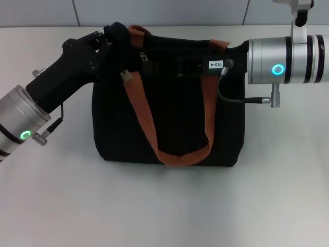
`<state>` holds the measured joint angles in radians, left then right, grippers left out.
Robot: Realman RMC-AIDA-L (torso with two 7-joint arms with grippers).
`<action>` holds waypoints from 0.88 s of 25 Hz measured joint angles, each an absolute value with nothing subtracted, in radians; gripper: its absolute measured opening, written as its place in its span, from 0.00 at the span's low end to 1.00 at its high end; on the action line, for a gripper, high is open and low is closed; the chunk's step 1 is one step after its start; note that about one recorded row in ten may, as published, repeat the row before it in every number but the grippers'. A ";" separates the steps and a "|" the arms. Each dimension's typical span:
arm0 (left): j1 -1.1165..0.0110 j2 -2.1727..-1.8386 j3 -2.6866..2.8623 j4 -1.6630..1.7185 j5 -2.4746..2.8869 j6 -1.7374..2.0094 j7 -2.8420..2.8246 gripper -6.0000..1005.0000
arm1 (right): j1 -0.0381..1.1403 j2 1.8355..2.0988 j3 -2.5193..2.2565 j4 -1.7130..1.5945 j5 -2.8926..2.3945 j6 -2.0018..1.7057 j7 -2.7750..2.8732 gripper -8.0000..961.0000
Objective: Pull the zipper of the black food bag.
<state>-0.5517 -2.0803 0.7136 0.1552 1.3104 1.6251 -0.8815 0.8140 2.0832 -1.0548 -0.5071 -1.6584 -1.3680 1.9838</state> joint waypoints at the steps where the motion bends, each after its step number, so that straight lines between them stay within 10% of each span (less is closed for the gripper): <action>1: -0.548 -2.080 0.710 0.155 1.307 1.623 -0.872 0.03 | 0.811 2.084 -1.059 -0.511 -1.658 -1.362 1.989 0.01; 22: -0.524 -2.080 0.703 0.154 1.258 1.578 -0.856 0.03 | 0.765 2.086 -1.060 -0.512 -1.650 -1.350 1.990 0.01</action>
<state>-0.5244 -2.0800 0.7033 0.1542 1.2582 1.5782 -0.8560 0.7646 2.0857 -1.0597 -0.5122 -1.6498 -1.3497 1.9895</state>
